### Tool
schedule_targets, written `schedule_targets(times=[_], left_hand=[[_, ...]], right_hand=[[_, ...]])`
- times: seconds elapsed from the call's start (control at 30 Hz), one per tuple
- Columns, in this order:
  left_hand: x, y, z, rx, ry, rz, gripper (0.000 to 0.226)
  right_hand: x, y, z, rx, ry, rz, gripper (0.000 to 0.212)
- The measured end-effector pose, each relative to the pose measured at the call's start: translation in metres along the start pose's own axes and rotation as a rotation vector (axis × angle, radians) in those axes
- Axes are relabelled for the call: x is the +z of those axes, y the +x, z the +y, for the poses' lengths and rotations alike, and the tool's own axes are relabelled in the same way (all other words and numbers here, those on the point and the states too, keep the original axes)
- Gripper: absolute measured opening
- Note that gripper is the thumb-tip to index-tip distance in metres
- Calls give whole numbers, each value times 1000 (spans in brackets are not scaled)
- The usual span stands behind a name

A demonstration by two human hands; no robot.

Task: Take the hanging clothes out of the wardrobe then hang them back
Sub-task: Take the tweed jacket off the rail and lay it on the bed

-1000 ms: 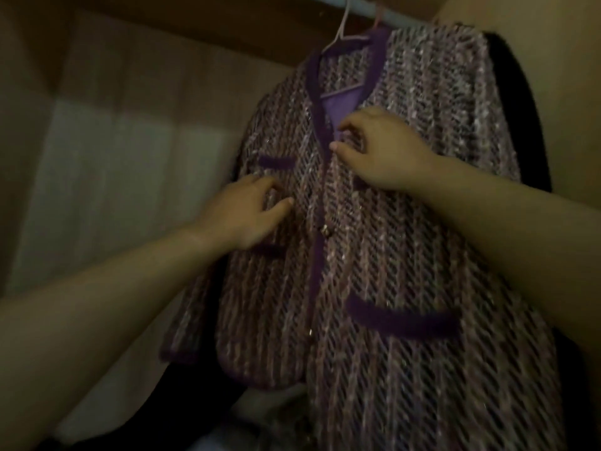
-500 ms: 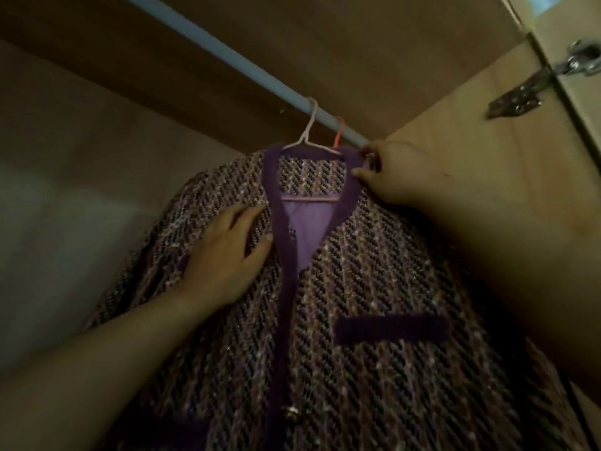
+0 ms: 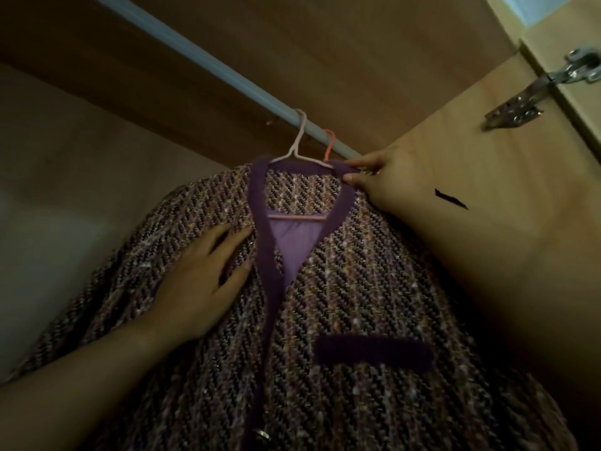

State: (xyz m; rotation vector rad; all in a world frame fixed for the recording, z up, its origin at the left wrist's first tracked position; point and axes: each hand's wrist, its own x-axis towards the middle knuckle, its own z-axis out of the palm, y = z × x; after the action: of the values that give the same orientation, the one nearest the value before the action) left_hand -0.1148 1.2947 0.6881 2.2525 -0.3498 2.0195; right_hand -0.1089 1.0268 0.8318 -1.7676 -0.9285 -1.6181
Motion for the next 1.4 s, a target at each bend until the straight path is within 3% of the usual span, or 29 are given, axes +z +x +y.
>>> schedule_targets(times=[0.17,0.3,0.5,0.67,0.77,0.9,1.17,1.4], left_hand=[[-14,18,6,-25,-8,-134,62],[-31,30,13,-62,5,-79,58],[-74,8,18,-57,162,83,55],[-119,-23,10,-140,272,52,63],[-142,-50,15,-102,379,-8,62],[-171,-94,46,-122,474,22,43],[-203,-206,105,-426,221,99,16],[-251,-242,142,-319,208,140,27]], right_hand=[[-6,25,3,82,63,70,17],[-7,23,8,103,88,105,18],[-2,-35,-7,97,93,91,23],[3,-98,-31,62,155,65,21],[4,-137,-38,102,258,63,20],[15,-197,-46,118,478,35,22],[11,-304,-79,-150,338,93,31],[-40,-341,-135,-211,295,113,36]])
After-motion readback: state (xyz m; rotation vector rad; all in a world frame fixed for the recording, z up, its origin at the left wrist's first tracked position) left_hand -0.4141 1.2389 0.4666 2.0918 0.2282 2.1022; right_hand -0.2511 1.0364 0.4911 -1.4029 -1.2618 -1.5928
